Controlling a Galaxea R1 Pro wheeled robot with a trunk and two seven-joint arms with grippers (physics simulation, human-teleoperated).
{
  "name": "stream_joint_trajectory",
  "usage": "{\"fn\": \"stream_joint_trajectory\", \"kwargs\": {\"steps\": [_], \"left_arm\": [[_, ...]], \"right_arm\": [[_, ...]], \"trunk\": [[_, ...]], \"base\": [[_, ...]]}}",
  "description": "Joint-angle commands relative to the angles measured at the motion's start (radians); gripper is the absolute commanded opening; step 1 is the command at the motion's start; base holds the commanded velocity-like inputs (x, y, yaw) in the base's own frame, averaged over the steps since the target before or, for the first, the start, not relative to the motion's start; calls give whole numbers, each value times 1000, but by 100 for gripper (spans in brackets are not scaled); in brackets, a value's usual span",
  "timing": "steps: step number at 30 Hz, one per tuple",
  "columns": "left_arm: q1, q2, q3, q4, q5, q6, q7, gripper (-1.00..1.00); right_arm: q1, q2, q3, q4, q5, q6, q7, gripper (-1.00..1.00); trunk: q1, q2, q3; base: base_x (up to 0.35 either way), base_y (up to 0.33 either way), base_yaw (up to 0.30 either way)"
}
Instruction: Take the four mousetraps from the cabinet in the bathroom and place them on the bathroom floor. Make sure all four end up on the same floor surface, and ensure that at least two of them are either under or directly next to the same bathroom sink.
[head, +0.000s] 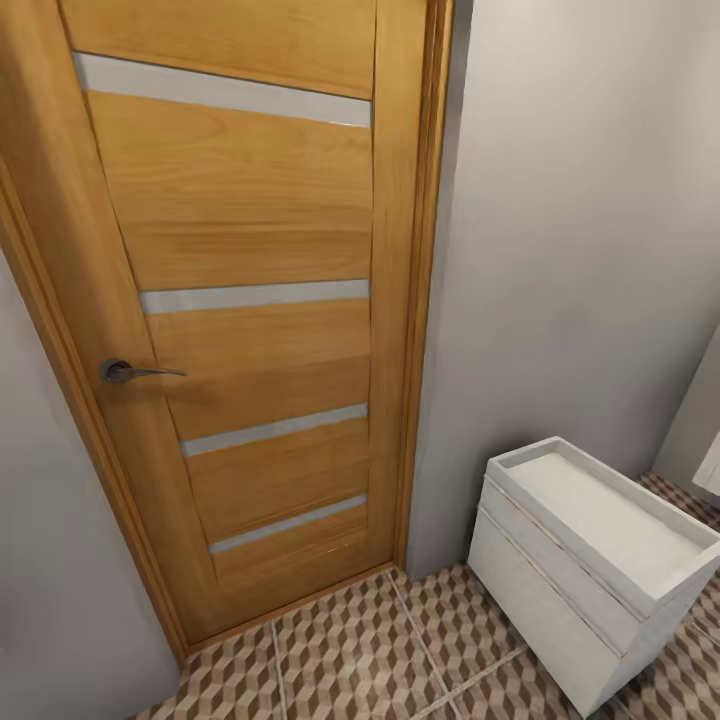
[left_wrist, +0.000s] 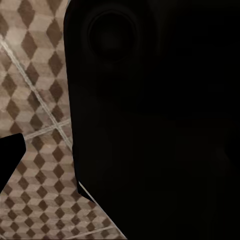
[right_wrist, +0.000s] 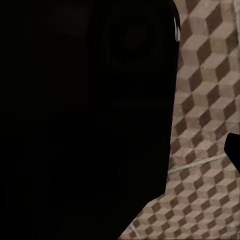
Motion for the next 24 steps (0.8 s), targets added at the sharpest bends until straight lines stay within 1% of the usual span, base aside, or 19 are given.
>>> {"fn": "stream_joint_trajectory", "kwargs": {"steps": [1, 11, 24], "left_arm": [[6, -5, 6, -6, 6, -6, -6, 100], [12, -4, 6, -38, 8, -6, -6, 100], [12, -3, 6, -47, 8, -6, -6, 100]], "right_arm": [[-6, -1, 1, -6, 1, -6, 4, 100], [-63, -2, 1, -55, 1, -54, 3, 100], [-72, -2, -1, -65, -2, -126, -1, 100]], "trunk": [[0, -1, -1], [0, -1, -1], [0, -1, -1]], "base": [[0, 0, 0], [0, 0, 0], [0, 0, 0]]}}
